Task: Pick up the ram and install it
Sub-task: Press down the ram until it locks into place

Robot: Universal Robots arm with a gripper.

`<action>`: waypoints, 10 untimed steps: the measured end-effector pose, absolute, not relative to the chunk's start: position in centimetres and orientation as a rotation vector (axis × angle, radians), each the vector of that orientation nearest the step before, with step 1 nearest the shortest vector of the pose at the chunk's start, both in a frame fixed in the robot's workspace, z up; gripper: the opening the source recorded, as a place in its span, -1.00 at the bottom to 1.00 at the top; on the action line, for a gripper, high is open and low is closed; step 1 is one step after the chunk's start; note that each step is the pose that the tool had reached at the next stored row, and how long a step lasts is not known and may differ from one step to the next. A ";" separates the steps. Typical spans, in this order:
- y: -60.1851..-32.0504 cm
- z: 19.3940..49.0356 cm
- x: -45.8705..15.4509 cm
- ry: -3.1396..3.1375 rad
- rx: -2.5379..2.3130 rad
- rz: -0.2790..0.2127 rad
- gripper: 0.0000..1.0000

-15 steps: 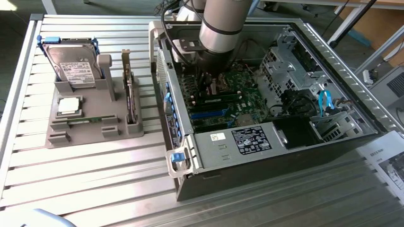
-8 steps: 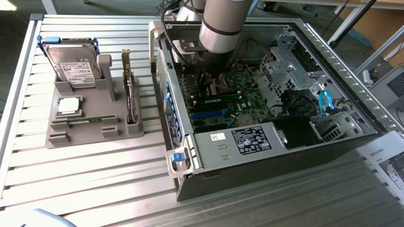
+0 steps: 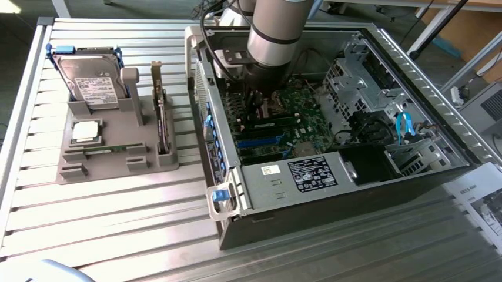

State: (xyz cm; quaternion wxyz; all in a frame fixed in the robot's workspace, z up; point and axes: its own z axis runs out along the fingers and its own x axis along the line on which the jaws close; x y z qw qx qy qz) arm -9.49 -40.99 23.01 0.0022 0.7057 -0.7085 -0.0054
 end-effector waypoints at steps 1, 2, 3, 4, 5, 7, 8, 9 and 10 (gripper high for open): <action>-41.0 23.1 -9.5 -2.223 2.215 -0.017 -0.80; -41.0 23.3 -9.5 -2.223 2.215 -0.017 -0.80; -41.0 23.5 -9.5 -2.222 2.213 -0.016 -0.80; -41.0 23.7 -9.5 -2.222 2.213 -0.016 -0.80; -41.0 23.8 -9.5 -2.221 2.213 -0.015 -0.80; -41.0 24.1 -9.5 -2.221 2.212 -0.014 -0.80; -41.0 24.3 -9.5 -2.221 2.212 -0.013 -0.80; -41.0 24.4 -9.5 -2.221 2.212 -0.013 -0.80; -41.0 24.6 -9.5 -2.221 2.212 -0.013 -0.80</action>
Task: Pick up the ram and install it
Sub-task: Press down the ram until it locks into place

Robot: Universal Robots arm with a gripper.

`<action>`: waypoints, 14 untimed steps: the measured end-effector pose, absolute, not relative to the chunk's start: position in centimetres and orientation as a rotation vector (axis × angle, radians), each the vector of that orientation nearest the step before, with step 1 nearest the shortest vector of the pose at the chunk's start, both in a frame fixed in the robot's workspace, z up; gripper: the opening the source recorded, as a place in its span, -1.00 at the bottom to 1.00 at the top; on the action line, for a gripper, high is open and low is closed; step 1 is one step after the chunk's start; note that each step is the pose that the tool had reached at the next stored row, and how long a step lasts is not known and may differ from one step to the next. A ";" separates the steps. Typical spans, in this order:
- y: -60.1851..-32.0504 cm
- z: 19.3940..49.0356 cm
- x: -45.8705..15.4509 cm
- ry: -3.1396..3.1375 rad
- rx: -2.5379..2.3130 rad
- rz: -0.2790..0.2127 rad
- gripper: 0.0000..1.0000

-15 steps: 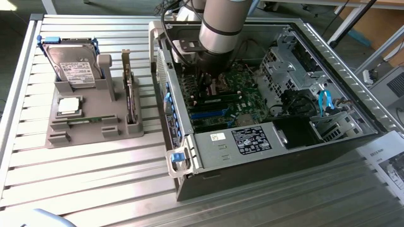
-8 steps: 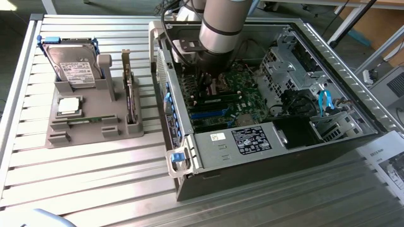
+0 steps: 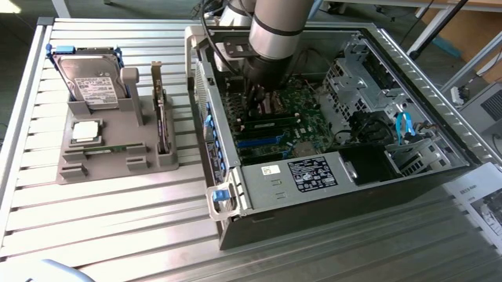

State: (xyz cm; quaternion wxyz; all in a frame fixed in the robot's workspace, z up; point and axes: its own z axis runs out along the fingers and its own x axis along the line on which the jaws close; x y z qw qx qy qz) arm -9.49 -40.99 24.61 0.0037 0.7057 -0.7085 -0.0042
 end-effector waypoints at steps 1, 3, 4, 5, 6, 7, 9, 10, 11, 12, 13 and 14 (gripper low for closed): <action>-41.0 24.8 -9.5 -2.221 2.212 -0.013 -0.80; -41.0 25.1 -9.5 -2.220 2.212 -0.013 -0.80; -41.0 25.3 -9.5 -2.220 2.212 -0.013 -0.80; -41.0 25.5 -9.5 -2.220 2.212 -0.012 -0.80; -41.0 25.7 -9.5 -2.220 2.211 -0.012 -0.80; -41.0 25.9 -9.5 -2.220 2.211 -0.012 -0.80; -41.0 26.3 -9.5 -2.220 2.211 -0.012 -0.80; -41.0 26.4 -9.5 -2.220 2.211 -0.011 -0.80; -41.0 26.6 -9.5 -2.220 2.211 -0.011 -0.80; -41.0 26.8 -9.5 -2.220 2.211 -0.011 -0.80; -41.0 27.0 -9.5 -2.219 2.211 -0.010 -0.80; -41.0 27.2 -9.5 -2.219 2.211 -0.010 -0.80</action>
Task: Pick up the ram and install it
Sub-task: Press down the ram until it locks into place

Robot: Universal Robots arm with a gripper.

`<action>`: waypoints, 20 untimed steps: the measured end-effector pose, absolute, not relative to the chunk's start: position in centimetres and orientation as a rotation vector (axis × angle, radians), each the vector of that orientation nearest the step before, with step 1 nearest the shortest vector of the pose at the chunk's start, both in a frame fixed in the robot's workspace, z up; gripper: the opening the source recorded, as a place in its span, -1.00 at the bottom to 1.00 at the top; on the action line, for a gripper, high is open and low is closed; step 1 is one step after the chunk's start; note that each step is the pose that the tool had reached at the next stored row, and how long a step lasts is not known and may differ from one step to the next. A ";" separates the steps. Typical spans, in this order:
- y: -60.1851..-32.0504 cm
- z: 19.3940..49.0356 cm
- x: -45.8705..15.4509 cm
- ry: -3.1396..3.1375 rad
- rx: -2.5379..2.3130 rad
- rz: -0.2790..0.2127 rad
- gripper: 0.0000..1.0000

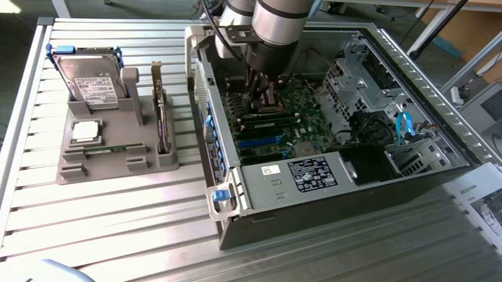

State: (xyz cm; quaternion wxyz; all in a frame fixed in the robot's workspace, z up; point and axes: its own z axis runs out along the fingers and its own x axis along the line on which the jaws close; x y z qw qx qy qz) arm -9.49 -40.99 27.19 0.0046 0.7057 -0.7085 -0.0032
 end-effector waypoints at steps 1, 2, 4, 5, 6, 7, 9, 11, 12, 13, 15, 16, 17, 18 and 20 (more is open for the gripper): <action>-41.0 27.4 -9.5 -2.219 2.210 -0.010 -0.80; -41.0 27.6 -9.5 -2.219 2.210 -0.010 -0.80; -41.0 27.9 -9.5 -2.219 2.210 -0.009 -0.80; -41.0 28.0 -9.5 -2.219 2.210 -0.009 -0.80; -41.0 28.2 -9.5 -2.219 2.210 -0.009 -0.80; -41.0 28.3 -9.5 -2.218 2.210 -0.008 -0.80; -41.0 28.7 -9.5 -2.218 2.209 -0.007 -0.80; -41.0 28.9 -9.5 -2.217 2.209 -0.006 -0.80; -41.0 29.0 -9.5 -2.216 2.207 -0.003 -0.80; -41.0 29.0 -9.5 -2.215 2.206 0.001 -0.80; -41.0 29.1 -9.5 -2.213 2.204 0.003 -0.80; -41.0 29.2 -9.5 -2.213 2.204 0.003 -0.80; -41.0 29.3 -9.5 -2.213 2.204 0.004 -0.80; -41.0 29.4 -9.5 -2.213 2.204 0.004 -0.80; -41.0 29.6 -9.5 -2.213 2.204 0.004 -0.80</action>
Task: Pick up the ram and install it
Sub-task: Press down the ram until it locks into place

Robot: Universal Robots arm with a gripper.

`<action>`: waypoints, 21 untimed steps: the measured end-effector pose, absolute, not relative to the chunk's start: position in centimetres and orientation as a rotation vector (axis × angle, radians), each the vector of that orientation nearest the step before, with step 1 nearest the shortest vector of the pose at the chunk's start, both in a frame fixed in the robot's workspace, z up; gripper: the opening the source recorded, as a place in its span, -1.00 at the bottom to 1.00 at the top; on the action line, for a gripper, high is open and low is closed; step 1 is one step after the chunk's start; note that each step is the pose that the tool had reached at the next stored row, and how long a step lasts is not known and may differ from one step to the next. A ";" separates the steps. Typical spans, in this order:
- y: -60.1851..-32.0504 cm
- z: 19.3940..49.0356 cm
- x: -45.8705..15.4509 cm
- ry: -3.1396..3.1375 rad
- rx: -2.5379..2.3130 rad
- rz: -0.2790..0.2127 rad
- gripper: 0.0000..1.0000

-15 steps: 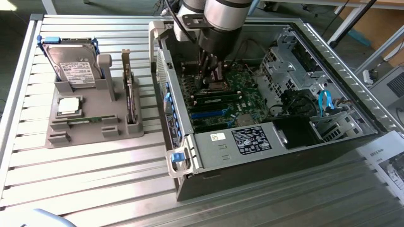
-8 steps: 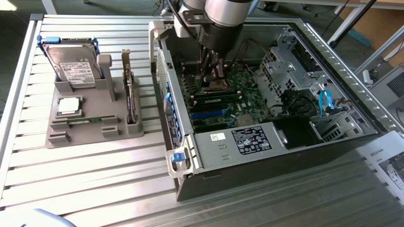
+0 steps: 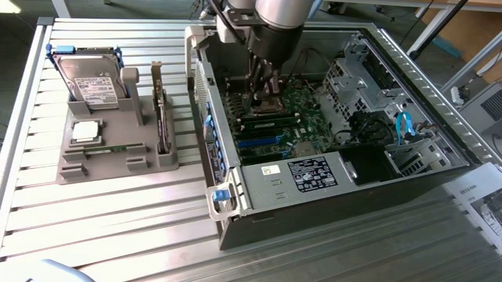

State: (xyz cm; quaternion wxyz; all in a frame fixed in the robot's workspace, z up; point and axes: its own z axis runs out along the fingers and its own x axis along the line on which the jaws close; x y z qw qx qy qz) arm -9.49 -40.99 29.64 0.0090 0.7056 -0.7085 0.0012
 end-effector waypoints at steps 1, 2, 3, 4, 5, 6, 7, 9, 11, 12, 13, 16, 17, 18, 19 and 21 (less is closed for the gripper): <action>-41.0 29.7 -9.5 -2.213 2.204 0.004 -0.80; -41.0 29.8 -9.5 -2.213 2.204 0.005 -0.80; -41.0 29.9 -9.5 -2.213 2.204 0.005 -0.80; -41.0 29.9 -9.5 -2.213 2.204 0.005 -0.80; -41.0 29.9 -9.5 -2.213 2.204 0.005 -0.80; -41.0 29.9 -9.5 -2.213 2.204 0.005 -0.80; -41.0 29.9 -9.5 -2.213 2.204 0.005 -0.80; -41.0 29.9 -9.5 -2.213 2.204 0.005 -0.80; -41.0 29.9 -9.3 -2.212 2.203 0.005 -0.80; -41.0 29.9 -9.1 -2.212 2.203 0.005 -0.80; -41.0 29.9 -8.9 -2.213 2.203 0.005 -0.80; -41.0 29.9 -8.3 -2.212 2.203 0.005 -0.80; -41.0 29.9 -8.1 -2.212 2.204 0.005 -0.80; -41.0 29.9 -7.9 -2.212 2.204 0.005 -0.80; -41.0 29.9 -7.6 -2.212 2.203 0.005 -0.80; -41.0 29.9 -7.1 -2.213 2.203 0.005 -0.80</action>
